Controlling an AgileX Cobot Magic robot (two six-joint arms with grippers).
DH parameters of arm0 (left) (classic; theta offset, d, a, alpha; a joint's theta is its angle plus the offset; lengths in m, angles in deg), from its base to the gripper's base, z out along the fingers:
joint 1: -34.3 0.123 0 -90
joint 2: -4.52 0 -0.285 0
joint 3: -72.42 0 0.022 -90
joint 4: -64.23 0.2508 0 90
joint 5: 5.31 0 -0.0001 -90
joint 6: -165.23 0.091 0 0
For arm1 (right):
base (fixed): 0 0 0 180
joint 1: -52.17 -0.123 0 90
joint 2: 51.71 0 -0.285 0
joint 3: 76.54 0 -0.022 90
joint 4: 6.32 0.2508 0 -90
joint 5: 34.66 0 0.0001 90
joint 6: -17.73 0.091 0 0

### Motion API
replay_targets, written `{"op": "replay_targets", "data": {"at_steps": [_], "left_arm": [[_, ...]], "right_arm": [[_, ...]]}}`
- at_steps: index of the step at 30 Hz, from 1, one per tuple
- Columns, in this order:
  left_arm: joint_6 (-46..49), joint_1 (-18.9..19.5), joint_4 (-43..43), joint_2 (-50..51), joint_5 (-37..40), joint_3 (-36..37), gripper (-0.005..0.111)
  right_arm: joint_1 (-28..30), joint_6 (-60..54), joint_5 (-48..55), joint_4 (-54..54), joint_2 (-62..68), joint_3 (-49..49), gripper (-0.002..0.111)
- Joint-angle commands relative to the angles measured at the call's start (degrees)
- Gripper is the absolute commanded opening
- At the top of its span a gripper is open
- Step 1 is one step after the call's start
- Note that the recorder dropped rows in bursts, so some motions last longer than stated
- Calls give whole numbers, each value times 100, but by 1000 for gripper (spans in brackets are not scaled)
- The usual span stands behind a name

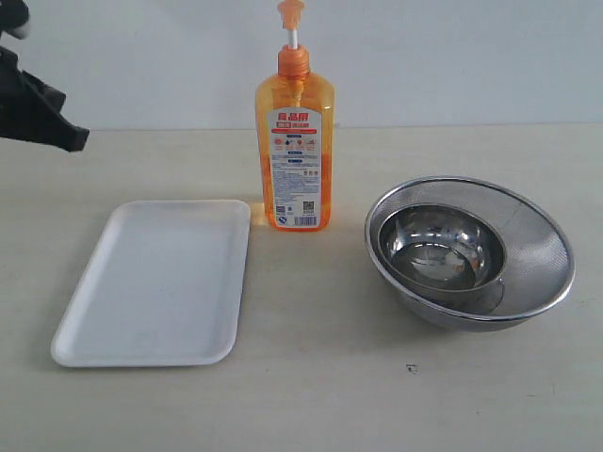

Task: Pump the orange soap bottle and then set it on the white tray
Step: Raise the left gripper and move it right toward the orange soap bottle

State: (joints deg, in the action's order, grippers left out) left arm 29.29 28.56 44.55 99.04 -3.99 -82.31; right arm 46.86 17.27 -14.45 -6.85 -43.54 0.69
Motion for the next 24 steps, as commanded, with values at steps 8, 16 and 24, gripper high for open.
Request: {"op": "replay_targets", "data": {"at_steps": [8, 16, 24], "left_arm": [[446, -286, 116, 826, 593, -161, 5], [271, -297, -809, 1019, -540, -183, 5], [-3003, -297, 850, 1067, -1654, -186, 5]], "right_arm": [[15, 12, -25, -3, -39, -1, 0], [15, 12, -25, -3, -39, -1, 0], [15, 12, -25, -3, -39, -1, 0]]}}
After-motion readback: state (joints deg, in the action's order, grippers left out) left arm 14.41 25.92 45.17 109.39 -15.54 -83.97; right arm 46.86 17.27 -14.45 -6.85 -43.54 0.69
